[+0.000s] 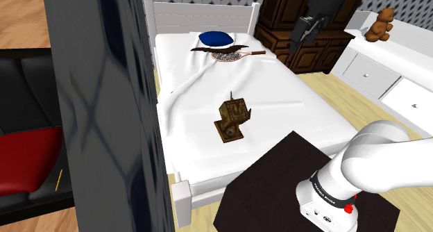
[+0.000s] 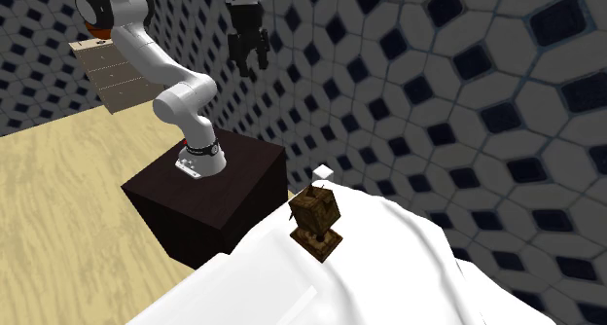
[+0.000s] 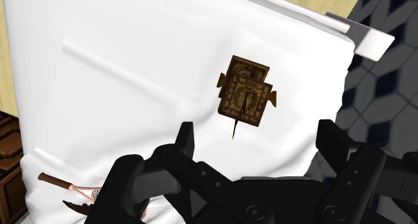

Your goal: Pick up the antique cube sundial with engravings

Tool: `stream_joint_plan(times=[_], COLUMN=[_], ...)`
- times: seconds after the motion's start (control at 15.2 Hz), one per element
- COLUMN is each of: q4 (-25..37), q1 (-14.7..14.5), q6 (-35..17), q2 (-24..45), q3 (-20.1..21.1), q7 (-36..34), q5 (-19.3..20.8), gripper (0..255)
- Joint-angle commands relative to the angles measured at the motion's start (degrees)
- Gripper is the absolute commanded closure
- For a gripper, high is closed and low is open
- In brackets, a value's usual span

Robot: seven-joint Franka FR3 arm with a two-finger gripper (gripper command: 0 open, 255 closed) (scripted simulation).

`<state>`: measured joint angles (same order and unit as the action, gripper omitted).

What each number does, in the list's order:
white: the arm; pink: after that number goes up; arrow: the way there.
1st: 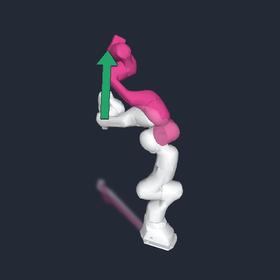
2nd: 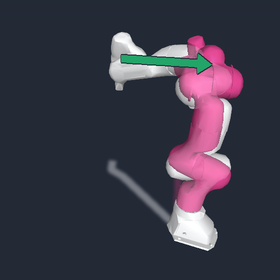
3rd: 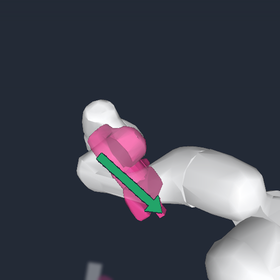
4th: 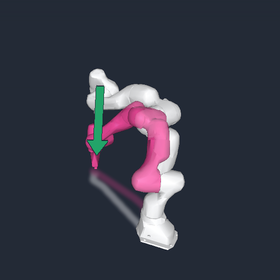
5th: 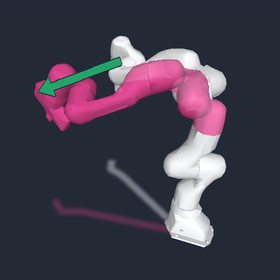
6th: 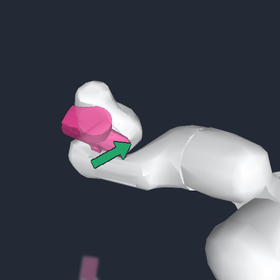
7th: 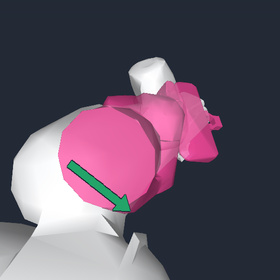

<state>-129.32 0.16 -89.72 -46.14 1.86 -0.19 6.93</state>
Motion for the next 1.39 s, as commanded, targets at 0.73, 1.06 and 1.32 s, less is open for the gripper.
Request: stream_joint_plan(times=[0.73,1.06,1.32], q4=[-5.7,-5.4,-3.8], q1=[2.3,3.3,3.9], q6=[-18.4,-26.2,-31.8], q2=[15.6,24.8,32.9], q3=[-0.1,-0.3,-0.5], q7=[-8.0,-11.3,-13.6], q5=[-1.5,-2.0,-2.5], gripper=[0,0,0])
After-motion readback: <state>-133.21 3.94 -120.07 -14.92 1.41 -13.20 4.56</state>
